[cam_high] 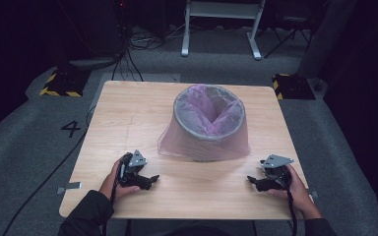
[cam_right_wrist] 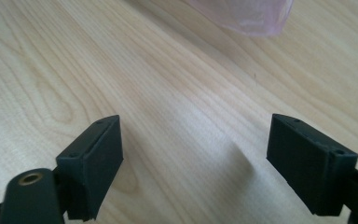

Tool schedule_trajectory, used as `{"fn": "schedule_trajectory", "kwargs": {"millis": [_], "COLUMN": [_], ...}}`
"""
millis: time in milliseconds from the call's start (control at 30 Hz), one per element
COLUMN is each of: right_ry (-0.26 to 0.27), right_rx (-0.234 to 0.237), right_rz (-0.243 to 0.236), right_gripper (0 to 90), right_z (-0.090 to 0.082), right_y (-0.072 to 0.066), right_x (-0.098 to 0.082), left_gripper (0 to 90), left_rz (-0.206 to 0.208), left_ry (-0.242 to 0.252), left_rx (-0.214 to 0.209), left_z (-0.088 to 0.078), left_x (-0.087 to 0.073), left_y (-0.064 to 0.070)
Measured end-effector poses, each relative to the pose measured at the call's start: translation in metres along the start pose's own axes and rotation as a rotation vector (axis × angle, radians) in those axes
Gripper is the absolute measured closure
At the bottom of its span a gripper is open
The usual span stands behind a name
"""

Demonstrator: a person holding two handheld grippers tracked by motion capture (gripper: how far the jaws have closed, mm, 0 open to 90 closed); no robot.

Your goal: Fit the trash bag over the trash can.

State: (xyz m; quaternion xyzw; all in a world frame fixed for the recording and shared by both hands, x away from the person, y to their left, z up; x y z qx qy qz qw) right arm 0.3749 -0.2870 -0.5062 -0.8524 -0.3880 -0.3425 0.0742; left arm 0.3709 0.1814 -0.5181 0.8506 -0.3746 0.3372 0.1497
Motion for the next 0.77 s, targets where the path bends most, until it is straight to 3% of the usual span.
{"fn": "schedule_trajectory", "kwargs": {"millis": [233,267,767], "right_ry": [0.059,0.066,0.076], "right_rx": [0.058,0.046,0.034], "right_rz": [0.135,0.144,0.157], "right_gripper": [14.7,14.8,14.4], "right_z": [0.000,-0.001,-0.001], "right_y": [0.011,0.013,0.014], "right_x": [-0.017,-0.019,-0.021], "left_gripper": [13.8,13.8,13.6], "left_rz": [-0.004,-0.003,-0.005], "left_ry": [0.001,0.001,0.000], "left_rx": [-0.002,-0.002,-0.005], "left_z": [0.000,0.000,0.001], "left_x": [0.000,0.000,0.000], "left_y": [0.000,0.000,0.000]}}
Point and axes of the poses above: each handheld gripper's, and its own axes: z roughly forward along the jaws, x roughly out of its top, y roughly to its right, the point moved 2 cm from there along z, roughly forward along the jaws, and after that the axes turned 2 degrees about -y, right-handed, at the moved point
